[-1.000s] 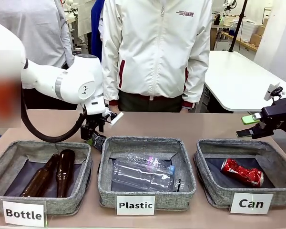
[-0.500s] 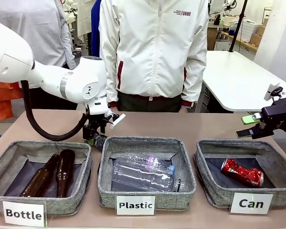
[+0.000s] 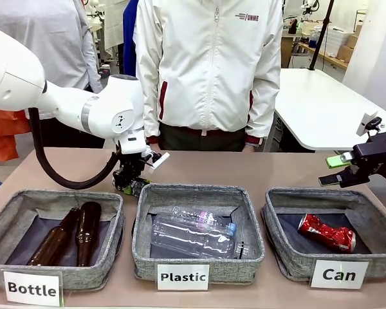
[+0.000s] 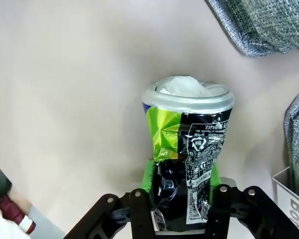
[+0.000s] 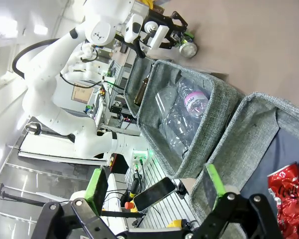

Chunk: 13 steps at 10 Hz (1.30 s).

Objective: Sort the can waste into the basket.
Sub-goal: Pick up the can waste from the table and place it in the right Fabric basket.

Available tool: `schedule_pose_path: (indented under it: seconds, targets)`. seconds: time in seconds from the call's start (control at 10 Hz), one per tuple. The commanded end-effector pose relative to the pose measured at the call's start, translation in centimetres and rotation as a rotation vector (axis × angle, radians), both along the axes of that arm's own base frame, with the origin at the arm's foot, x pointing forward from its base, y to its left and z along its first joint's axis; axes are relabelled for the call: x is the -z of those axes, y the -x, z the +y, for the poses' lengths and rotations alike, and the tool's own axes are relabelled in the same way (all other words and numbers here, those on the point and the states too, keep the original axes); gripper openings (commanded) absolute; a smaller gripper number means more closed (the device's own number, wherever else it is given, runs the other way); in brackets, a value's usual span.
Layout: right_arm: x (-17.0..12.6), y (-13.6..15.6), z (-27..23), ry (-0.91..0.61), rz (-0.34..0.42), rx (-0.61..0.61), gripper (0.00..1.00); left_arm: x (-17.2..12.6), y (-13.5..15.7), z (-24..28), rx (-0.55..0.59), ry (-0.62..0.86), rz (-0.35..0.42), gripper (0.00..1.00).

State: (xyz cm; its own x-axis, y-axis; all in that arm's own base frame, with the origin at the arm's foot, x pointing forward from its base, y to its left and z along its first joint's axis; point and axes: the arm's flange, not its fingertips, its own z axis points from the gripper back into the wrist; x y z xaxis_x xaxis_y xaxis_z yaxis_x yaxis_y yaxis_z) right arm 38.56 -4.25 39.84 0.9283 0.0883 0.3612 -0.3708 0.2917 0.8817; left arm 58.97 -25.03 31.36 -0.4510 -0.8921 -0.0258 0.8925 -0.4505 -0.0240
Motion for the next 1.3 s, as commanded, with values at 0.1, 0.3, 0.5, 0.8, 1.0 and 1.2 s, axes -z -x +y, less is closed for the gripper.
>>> schedule_pose_path:
  seconds: [0.1,0.3,0.5,0.8,1.0,1.2]
  targets:
    - [0.0,0.0,-0.1,0.008,-0.025,-0.002,1.00,0.2,-0.2,-0.1,0.002,-0.003,-0.012,0.00]
    - [0.0,0.0,-0.1,0.008,-0.025,-0.002,1.00,-0.5,-0.2,0.3,-0.005,0.006,-0.025,0.00]
    - [0.0,0.0,-0.1,0.008,-0.025,-0.002,1.00,-4.9,0.6,3.4,-0.108,0.094,-0.075,0.00]
    - [0.0,0.0,-0.1,0.008,-0.025,-0.002,1.00,-13.8,7.4,8.4,-0.316,0.324,-0.080,0.00]
    - [0.0,0.0,-0.1,0.008,-0.025,-0.002,1.00,-16.7,15.5,10.1,-0.305,0.525,-0.040,0.00]
    - [0.0,0.0,-0.1,0.008,-0.025,-0.002,1.00,-16.0,20.7,10.8,-0.327,0.506,-0.045,0.00]
